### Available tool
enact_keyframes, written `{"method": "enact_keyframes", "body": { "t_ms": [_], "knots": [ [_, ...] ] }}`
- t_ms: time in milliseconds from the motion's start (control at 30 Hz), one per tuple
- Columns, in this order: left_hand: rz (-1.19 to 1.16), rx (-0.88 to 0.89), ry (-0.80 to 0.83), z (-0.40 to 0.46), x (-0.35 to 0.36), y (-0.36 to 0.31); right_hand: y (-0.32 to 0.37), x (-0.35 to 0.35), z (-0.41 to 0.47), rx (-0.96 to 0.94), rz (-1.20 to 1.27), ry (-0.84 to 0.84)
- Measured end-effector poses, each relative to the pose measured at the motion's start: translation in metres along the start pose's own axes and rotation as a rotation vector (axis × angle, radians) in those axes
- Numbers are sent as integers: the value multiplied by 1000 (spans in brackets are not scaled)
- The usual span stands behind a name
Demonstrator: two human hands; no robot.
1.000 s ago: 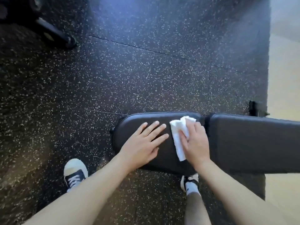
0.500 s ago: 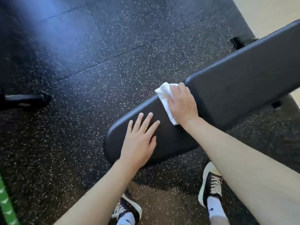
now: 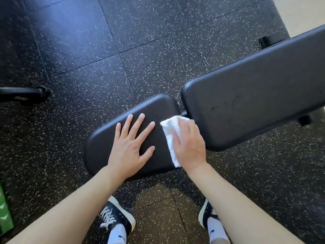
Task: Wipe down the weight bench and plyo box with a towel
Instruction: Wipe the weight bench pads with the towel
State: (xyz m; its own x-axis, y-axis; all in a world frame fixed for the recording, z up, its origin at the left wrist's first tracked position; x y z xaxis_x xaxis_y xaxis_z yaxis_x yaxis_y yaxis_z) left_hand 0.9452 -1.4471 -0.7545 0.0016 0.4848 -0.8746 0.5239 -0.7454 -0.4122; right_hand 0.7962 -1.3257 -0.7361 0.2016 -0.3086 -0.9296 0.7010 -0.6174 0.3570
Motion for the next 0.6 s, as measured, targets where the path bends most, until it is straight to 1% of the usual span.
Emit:
{"method": "enact_keyframes", "body": {
  "t_ms": [67, 133, 200, 300, 400, 467, 500, 600],
  "knots": [
    [-5, -8, -8, 0, 0, 0, 13, 10, 40, -5, -8, -14],
    [-6, -22, -12, 0, -1, 0, 24, 18, 74, -7, -2, 6],
    [-17, -37, -8, 1, -2, 1, 29, 20, 89, -18, -39, 13],
    [-40, -60, -21, 2, -5, -1, 27, 10, 61, -56, -60, 12],
    [-56, -85, -50, 8, -5, -11, 21, -8, -2, -128, -23, 105],
    [-41, -95, -80, 17, -6, -18, 9, -27, -28, -150, 30, 156],
    [-32, -100, -100, 24, -7, -23, 0, -39, -33, -132, 45, 154],
    [-27, -160, -165, 45, -3, -40, -36, -77, -23, -24, 45, 71]
  ]
}}
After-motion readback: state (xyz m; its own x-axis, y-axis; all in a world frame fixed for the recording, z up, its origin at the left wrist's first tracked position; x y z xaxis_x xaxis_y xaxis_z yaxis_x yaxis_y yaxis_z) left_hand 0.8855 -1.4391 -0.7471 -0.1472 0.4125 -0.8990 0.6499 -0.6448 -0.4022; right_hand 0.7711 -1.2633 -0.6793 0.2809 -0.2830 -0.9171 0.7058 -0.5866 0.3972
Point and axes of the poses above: each hand's wrist, its own z-axis towards the middle knuckle, its own x-axis out of the palm, y = z × x, the point moved 10 cm from there along z, towards the middle knuckle, and after that the axes turned 8 degrees about -z, right-handed, at the moved point
